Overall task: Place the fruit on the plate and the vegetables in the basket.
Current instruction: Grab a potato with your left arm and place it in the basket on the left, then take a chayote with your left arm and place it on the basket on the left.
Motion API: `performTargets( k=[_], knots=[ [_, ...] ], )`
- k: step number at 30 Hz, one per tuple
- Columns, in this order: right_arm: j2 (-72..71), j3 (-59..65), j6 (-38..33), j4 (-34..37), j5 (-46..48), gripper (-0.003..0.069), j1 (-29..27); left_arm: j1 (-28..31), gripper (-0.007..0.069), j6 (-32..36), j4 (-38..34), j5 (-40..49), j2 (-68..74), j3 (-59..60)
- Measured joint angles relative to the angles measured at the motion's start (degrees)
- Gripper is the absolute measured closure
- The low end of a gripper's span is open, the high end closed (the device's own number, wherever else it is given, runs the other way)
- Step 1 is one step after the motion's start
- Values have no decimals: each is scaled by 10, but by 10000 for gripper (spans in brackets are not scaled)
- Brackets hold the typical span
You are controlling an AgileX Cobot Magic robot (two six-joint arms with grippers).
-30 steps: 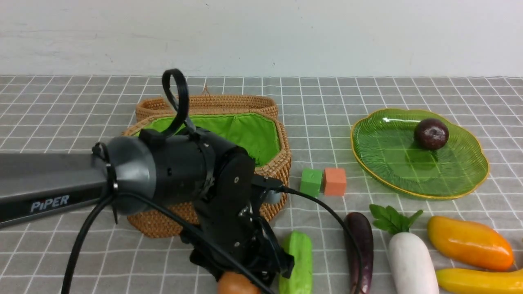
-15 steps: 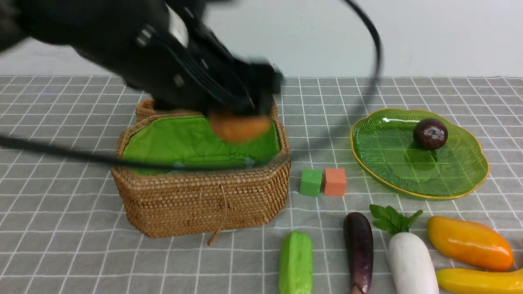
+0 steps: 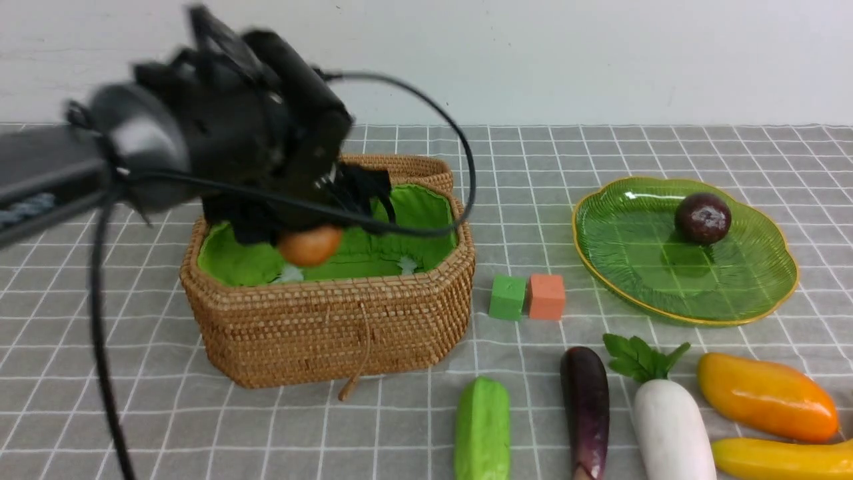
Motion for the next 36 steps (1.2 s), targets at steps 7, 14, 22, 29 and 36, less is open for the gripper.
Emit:
performTargets(
  k=[7, 14, 22, 29, 36],
  knots=[
    [0, 0, 0, 0, 0, 419, 0, 0, 6, 41, -13, 32, 4, -22],
    [0, 0, 0, 0, 0, 419, 0, 0, 31, 152, -19, 170, -29, -88],
    [0, 0, 0, 0, 0, 419, 0, -36, 48, 320, -222, 223, -62, -120],
    [0, 0, 0, -1, 0, 419, 0, -158, 50, 328, -272, 179, -15, -87],
    [0, 0, 0, -1, 0, 419, 0, -190, 51, 308, -260, 159, 125, -81]
  ],
)
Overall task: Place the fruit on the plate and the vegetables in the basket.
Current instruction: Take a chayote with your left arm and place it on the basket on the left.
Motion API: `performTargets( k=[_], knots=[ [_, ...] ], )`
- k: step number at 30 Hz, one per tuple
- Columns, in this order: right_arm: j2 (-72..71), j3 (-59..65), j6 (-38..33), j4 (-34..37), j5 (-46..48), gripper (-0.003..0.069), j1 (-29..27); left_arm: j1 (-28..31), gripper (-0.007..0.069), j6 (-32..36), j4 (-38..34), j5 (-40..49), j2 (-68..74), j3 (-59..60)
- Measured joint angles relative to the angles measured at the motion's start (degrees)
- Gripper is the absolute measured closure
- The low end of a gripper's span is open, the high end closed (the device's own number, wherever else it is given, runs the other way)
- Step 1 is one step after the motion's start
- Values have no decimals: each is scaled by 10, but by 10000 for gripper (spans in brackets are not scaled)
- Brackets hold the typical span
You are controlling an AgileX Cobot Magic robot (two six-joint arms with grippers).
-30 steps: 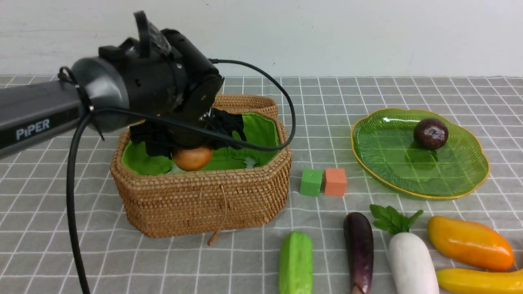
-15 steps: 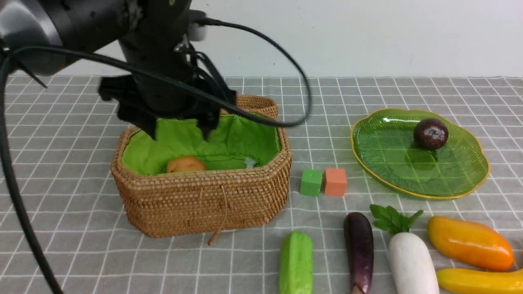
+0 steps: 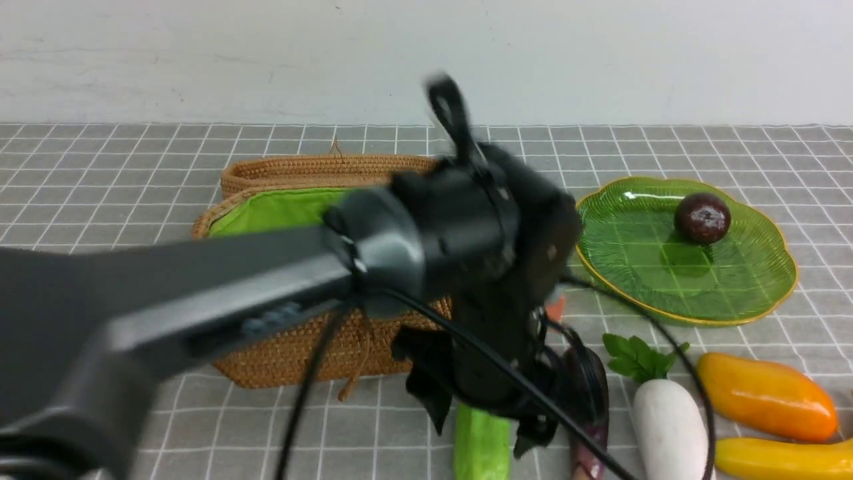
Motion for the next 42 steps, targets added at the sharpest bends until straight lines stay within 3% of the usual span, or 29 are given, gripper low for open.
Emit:
performTargets(
  k=[3, 5, 6, 8, 17, 22, 25, 30, 39, 42],
  knots=[
    [0, 0, 0, 0, 0, 419, 0, 1, 72, -1, 2, -23, 39, 1],
    [0, 0, 0, 0, 0, 419, 0, 1, 106, 0, 3, -26, 50, 2],
    [0, 0, 0, 0, 0, 419, 0, 1, 161, 6, 2, -25, 49, 2],
    [0, 0, 0, 0, 0, 419, 0, 1, 177, 13, 3, -20, 41, 2],
    [0, 0, 0, 0, 0, 419, 0, 10, 176, 64, 2, 54, -121, -84],
    [0, 0, 0, 0, 0, 419, 0, 97, 176, 78, 0, 60, -232, -137],
    [0, 0, 0, 0, 0, 419, 0, 195, 176, 51, 12, 59, -264, -141],
    [0, 0, 0, 0, 0, 419, 0, 267, 176, 28, 19, 57, -219, -125],
    [0, 0, 0, 0, 0, 419, 0, 269, 175, 8, 71, 19, -39, -119],
    [0, 0, 0, 0, 0, 419, 0, 269, 127, 0, 71, 19, -10, -117]
  ],
)
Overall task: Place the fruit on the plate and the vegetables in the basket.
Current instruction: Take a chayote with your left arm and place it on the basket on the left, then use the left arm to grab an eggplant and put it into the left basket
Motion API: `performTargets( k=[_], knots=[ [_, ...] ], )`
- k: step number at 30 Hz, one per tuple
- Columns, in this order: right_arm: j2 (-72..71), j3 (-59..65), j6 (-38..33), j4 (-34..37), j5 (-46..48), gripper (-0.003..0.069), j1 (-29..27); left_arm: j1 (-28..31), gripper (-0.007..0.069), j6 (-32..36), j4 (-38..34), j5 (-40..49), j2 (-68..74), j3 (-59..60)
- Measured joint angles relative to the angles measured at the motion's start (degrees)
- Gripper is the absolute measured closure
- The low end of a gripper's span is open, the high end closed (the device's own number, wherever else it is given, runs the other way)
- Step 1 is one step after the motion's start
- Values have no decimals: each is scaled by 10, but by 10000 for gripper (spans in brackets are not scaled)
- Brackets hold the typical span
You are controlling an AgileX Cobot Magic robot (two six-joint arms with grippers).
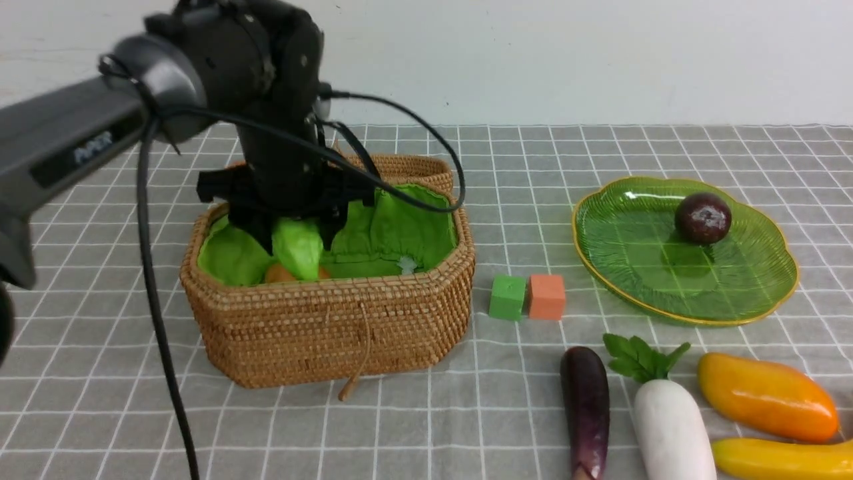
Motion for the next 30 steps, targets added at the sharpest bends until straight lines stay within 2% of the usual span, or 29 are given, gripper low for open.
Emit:
performTargets(
  k=[5, 10, 13, 15, 16, 19, 21, 25, 30],
  knots=[
    [0, 0, 0, 0, 0, 419, 0, 0, 24, 30, -15, 5, -4, -19],
    [0, 0, 0, 0, 0, 419, 0, 0, 20, 36, -21, 33, -17, -52],
    [0, 0, 0, 0, 0, 419, 0, -8, 42, 40, -70, 44, -41, -72],
    [0, 0, 0, 0, 0, 419, 0, -31, 59, 62, -116, 45, -57, -77],
    [0, 0, 0, 0, 0, 419, 0, -61, 69, 86, -149, 45, -63, -79],
    [0, 0, 0, 0, 0, 419, 0, -119, 75, 102, -174, 45, -59, -80],
    [0, 0, 0, 0, 0, 419, 0, -170, 76, 102, -176, 40, -40, -80],
    [0, 0, 0, 0, 0, 419, 0, -231, 76, 81, -157, 22, 15, -80],
    [0, 0, 0, 0, 0, 419, 0, -252, 76, 33, -146, -8, 98, -80]
  ],
)
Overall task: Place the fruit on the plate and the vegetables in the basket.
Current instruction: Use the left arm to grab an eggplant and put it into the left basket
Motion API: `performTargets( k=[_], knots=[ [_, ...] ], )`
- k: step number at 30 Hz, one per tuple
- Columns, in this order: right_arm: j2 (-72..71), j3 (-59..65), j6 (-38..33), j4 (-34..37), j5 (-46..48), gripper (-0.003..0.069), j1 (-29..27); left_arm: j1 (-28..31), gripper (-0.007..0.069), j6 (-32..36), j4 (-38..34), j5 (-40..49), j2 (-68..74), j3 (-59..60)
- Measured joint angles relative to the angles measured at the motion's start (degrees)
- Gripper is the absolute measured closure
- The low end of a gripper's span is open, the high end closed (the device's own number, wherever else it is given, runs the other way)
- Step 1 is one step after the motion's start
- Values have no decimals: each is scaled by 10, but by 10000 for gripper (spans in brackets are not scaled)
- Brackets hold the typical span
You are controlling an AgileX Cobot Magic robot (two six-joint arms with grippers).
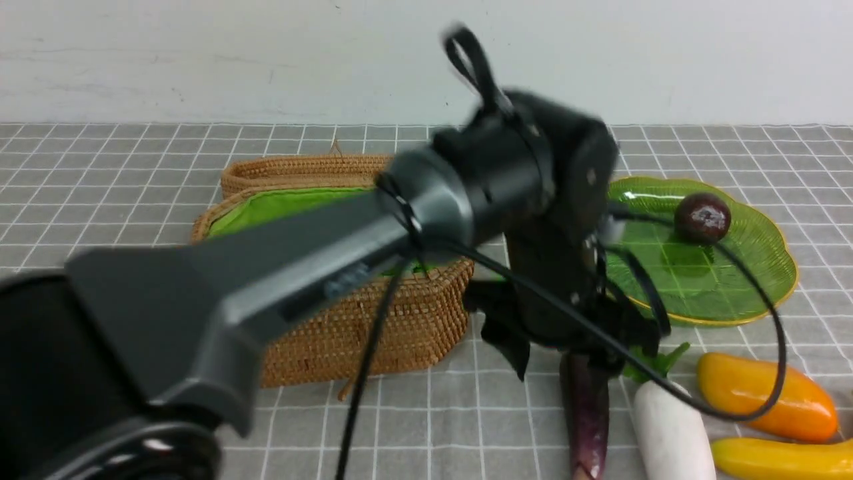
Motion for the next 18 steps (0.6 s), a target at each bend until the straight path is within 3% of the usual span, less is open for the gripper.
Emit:
performTargets(
  k=[9, 18],
  knots=[
    [0, 0, 0, 0, 0, 419, 0, 0, 78, -10, -47, -69, 45, 0],
    [0, 0, 0, 0, 0, 419, 0, 1, 78, -11, -52, -82, 56, 0]
  ],
)
